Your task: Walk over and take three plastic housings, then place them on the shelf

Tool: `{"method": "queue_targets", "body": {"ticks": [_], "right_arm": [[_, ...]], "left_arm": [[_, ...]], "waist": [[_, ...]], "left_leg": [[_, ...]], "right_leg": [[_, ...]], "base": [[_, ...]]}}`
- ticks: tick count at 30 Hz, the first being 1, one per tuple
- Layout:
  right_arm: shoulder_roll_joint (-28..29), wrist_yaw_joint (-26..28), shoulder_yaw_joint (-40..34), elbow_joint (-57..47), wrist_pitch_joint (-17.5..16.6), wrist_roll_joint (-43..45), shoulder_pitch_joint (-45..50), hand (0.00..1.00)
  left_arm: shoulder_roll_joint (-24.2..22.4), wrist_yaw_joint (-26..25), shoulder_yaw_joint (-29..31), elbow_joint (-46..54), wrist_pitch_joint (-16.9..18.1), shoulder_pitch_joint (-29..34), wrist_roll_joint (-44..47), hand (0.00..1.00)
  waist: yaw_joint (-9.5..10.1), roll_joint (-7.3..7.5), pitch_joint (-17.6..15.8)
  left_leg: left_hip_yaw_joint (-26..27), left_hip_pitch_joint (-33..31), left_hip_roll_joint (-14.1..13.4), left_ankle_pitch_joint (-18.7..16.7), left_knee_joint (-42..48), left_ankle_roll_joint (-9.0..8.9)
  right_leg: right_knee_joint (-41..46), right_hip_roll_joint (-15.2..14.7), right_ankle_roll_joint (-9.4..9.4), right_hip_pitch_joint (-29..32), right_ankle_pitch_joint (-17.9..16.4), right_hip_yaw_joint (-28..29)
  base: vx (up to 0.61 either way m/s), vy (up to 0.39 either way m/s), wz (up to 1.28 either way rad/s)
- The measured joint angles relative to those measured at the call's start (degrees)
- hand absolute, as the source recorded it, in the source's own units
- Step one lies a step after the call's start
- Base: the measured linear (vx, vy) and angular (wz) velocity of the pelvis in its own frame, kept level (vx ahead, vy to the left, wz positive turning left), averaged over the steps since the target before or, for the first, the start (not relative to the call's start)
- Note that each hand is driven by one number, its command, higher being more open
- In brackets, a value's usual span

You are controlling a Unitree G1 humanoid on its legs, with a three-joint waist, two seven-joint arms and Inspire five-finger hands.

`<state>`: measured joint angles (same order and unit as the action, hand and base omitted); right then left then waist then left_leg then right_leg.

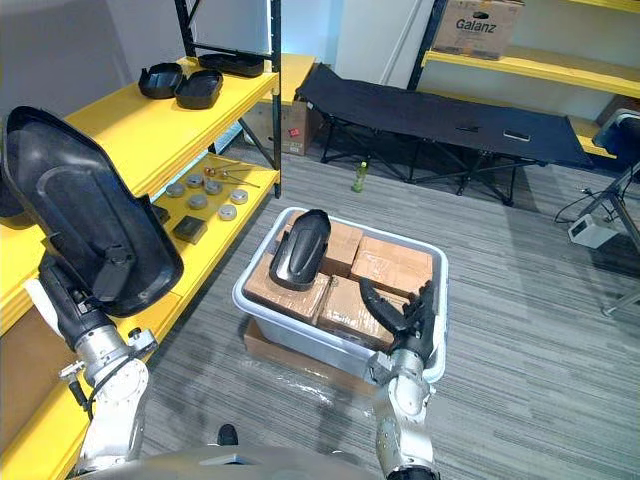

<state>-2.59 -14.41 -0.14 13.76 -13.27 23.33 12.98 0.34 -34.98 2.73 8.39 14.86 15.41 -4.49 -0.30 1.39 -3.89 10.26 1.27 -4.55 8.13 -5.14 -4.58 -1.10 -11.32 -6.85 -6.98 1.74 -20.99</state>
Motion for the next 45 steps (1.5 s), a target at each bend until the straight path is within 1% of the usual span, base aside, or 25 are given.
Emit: {"method": "queue_targets", "body": {"ticks": [3,7,9,11,12,13,15,17,18,21,23,24,25,26,28,29,32,34,35,36,37,38,39,42,45], "right_arm": [[0.22,3.47,1.53,-0.01,0.31,0.0,-0.06,1.0],[0.31,4.47,4.39,-0.01,0.56,-0.02,-0.64,1.0],[0.29,4.61,6.3,0.0,0.58,-0.25,-1.26,1.0],[0.2,5.44,8.22,0.0,0.59,-0.83,-2.73,1.0],[0.17,5.76,9.27,0.0,0.57,-2.7,-3.68,1.0],[0.0,6.34,10.2,0.0,0.57,-2.88,-4.94,1.0],[-0.01,6.71,11.59,0.0,0.56,-3.01,-6.59,1.0],[-0.03,6.95,13.22,0.0,0.55,-4.97,-9.56,1.0],[-0.03,7.25,13.55,0.0,0.55,-4.97,-10.32,1.0],[-0.18,8.06,14.16,0.0,0.53,-4.96,-12.87,1.0],[-0.3,8.29,14.29,0.0,0.53,-4.95,-13.5,1.0],[-0.41,8.6,14.37,-0.05,0.52,-4.93,-13.76,1.0],[-0.43,8.66,14.28,-0.12,0.47,-4.9,-13.72,1.0],[-0.85,8.64,14.15,-0.2,0.48,-4.89,-13.73,1.0],[-2.04,8.26,14.04,-0.21,0.5,-4.91,-13.66,1.0],[-2.4,7.6,13.67,-0.22,0.51,-4.97,-13.64,1.0],[-1.76,7.08,13.15,-0.62,0.5,-5.14,-13.66,1.0],[-1.32,6.76,13.19,-1.43,0.48,-5.17,-13.63,1.0],[-1.19,6.26,13.04,-3.05,0.4,-5.28,-13.17,1.0],[-1.22,5.4,12.95,-5.09,0.13,-7.95,-12.18,1.0],[-1.24,4.88,12.87,-6.19,-0.08,-9.76,-11.5,1.0],[-1.48,4.0,12.72,-7.91,-0.55,-12.01,-10.32,1.0],[-1.81,3.73,12.48,-8.57,-1.03,-13.52,-9.64,1.0],[-2.28,4.58,12.14,-8.85,-1.45,-14.08,-9.55,1.0],[-2.92,5.87,12.11,-9.72,-3.12,-14.23,-9.58,1.0]], "left_arm": [[-0.25,3.84,-1.95,3.25,0.99,2.18,1.96,0.0],[-0.52,5.17,-1.5,8.34,1.32,5.22,1.91,0.0],[-1.03,5.25,0.27,10.71,1.4,6.07,1.89,0.0],[-2.3,5.24,2.67,13.08,1.68,7.27,1.9,0.0],[-2.79,5.16,3.88,14.27,1.79,8.11,1.91,0.0],[-2.84,5.07,5.12,14.98,2.54,8.98,1.93,0.0],[-2.9,5.04,6.53,15.91,3.23,10.1,2.48,0.0],[-3.69,5.22,8.71,17.38,5.53,11.68,6.35,0.0],[-4.19,5.1,9.32,17.73,5.99,11.98,6.93,0.0],[-5.36,4.75,11.77,18.3,6.79,12.31,9.14,0.0],[-5.56,5.21,12.25,18.35,7.82,12.87,10.81,0.0],[-5.93,5.77,12.29,18.73,8.0,13.68,11.12,0.0],[-6.03,7.33,12.16,18.76,8.17,13.8,11.41,0.0],[-6.01,8.98,11.77,18.76,8.36,13.43,11.82,0.0],[-6.0,11.92,11.1,18.76,8.55,12.98,12.49,0.0],[-6.0,14.13,11.03,18.76,8.59,12.84,13.2,0.0],[-6.02,16.79,11.02,18.77,8.68,12.66,14.64,0.0],[-5.97,18.97,10.53,18.77,8.76,12.49,16.04,0.0],[-5.87,21.07,10.01,18.77,8.88,11.94,16.64,0.0],[-5.3,23.34,9.01,18.76,8.99,11.51,17.41,0.0],[-4.68,24.64,8.52,18.75,9.0,11.39,17.86,0.0],[-3.41,27.45,6.99,18.74,9.2,10.96,18.11,0.0],[-1.9,29.79,5.39,18.74,9.92,10.37,18.06,0.0],[0.61,32.43,4.08,18.75,11.25,8.96,18.09,0.0],[1.51,31.22,3.48,18.61,11.62,6.99,18.26,0.0]], "waist": [[-0.02,-0.06,-0.85],[0.64,0.02,-0.99],[1.9,0.01,-0.99],[2.41,0.01,-1.16],[3.51,0.01,-1.24],[4.46,0.01,-1.37],[5.37,0.11,-1.54],[7.04,0.32,-2.27],[7.37,0.4,-2.42],[9.5,0.54,-2.65],[9.71,0.55,-2.77],[9.66,0.47,-2.85],[8.92,0.26,-3.01],[8.24,0.62,-2.95],[7.75,0.17,-3.25],[7.97,-0.39,-3.6],[8.73,-1.48,-4.25],[8.82,-1.83,-4.46],[8.66,-1.94,-4.52],[8.06,-1.91,-4.53],[7.65,-1.88,-4.52],[6.7,-1.93,-4.52],[6.04,-1.9,-4.54],[6.64,-1.75,-4.59],[6.28,-2.62,-5.09]], "left_leg": [[-0.54,-0.28,0.03,-0.09,0.01,0.01],[-2.8,-1.19,0.12,0.14,0.03,-0.13],[-4.74,-1.63,0.16,0.3,0.03,-0.35],[-6.94,-1.98,0.32,0.56,0.04,-0.51],[-7.95,-1.96,0.4,0.6,0.04,-0.59],[-9.21,-2.02,0.51,0.67,0.05,-0.71],[-10.77,-2.14,0.66,0.79,0.07,-0.88],[-12.86,-2.29,0.76,1.07,0.25,-1.19],[-13.34,-2.38,0.77,1.14,0.26,-1.24],[-15.17,-2.7,0.95,1.38,0.31,-1.37],[-15.59,-2.78,1.21,1.37,0.31,-0.85],[-15.14,-3.2,1.32,1.3,0.3,-0.45],[-12.36,-5.04,1.24,0.63,1.72,0.67],[-9.19,-6.57,0.83,0.32,3.47,1.36],[-4.59,-8.46,0.09,0.76,5.12,2.28],[-4.25,-8.73,0.43,1.62,4.55,2.68],[-5.84,-8.23,2.19,3.01,1.2,3.06],[-6.7,-8.2,2.88,3.54,0.25,3.38],[-8.09,-8.85,3.6,3.88,0.23,3.68],[-9.96,-9.27,4.35,4.19,0.28,3.97],[-10.95,-9.4,4.92,4.51,0.24,4.24],[-12.7,-9.66,5.89,4.91,0.16,4.34],[-12.99,-9.89,6.19,5.16,0.3,4.36],[-12.08,-10.39,6.16,5.94,0.34,4.25],[-11.57,-12.65,5.54,7.08,0.37,3.67]], "right_leg": [[-0.05,0.11,-0.02,0.0,-0.01,-0.17],[-0.08,0.33,0.3,-0.23,-0.13,-2.37],[0.01,0.55,0.19,-0.96,-0.65,-4.28],[0.16,0.68,0.02,-1.89,-1.02,-6.51],[0.23,0.82,0.03,-2.48,-1.41,-7.4],[0.28,0.94,-0.03,-3.22,-1.8,-8.65],[0.78,1.04,-0.12,-3.92,-2.57,-10.01],[2.32,1.04,-0.1,-4.48,-3.99,-12.02],[2.54,1.07,-0.06,-4.58,-4.27,-12.49],[4.41,0.6,-0.06,-4.79,-5.76,-14.24],[5.21,0.58,-0.22,-5.35,-6.43,-15.63],[5.21,0.6,-0.3,-6.14,-6.49,-16.88],[4.95,0.56,-0.52,-6.58,-6.52,-19.26],[4.92,0.54,-0.6,-7.04,-6.51,-21.48],[5.1,0.5,-0.67,-7.65,-6.5,-24.66],[5.13,0.41,-0.7,-7.99,-6.53,-25.84],[6.75,-0.75,-1.28,-7.98,-8.25,-27.45],[8.95,-1.42,-0.99,-7.37,-10.03,-26.89],[11.35,-1.56,-0.39,-5.94,-12.21,-23.76],[13.59,-1.48,0.97,-4.74,-14.39,-19.43],[14.48,-1.46,1.68,-4.38,-14.98,-16.76],[16.06,-1.46,2.13,-3.95,-15.44,-11.74],[17.04,-1.42,1.79,-3.72,-15.69,-9.43],[16.9,-1.43,0.87,-3.25,-16.57,-8.53],[17.23,-1.15,-1.25,-0.79,-17.79,-7.15]], "base": [[0.0,-0.002,0.0],[0.01,-0.02,0.25],[0.01,-0.05,0.49],[0.02,-0.055,0.55],[0.02,-0.052,0.5],[0.02,-0.067,0.56],[0.02,-0.058,0.49],[0.02,-0.051,0.49],[0.0,-0.038,0.36],[0.01,-0.031,0.32],[0.0,-0.022,0.32],[-0.03,-0.022,0.68],[-0.05,0.004,0.92],[-0.05,0.027,1.05],[-0.04,0.042,0.96],[-0.04,0.048,0.76],[-0.07,0.081,0.56],[-0.09,0.05,0.48],[-0.12,0.026,0.74],[-0.11,0.008,0.85],[-0.05,-0.003,0.99],[-0.02,0.014,1.01],[-0.02,0.021,0.9],[-0.03,-0.03,0.14],[-0.08,-0.055,-0.13]]}}
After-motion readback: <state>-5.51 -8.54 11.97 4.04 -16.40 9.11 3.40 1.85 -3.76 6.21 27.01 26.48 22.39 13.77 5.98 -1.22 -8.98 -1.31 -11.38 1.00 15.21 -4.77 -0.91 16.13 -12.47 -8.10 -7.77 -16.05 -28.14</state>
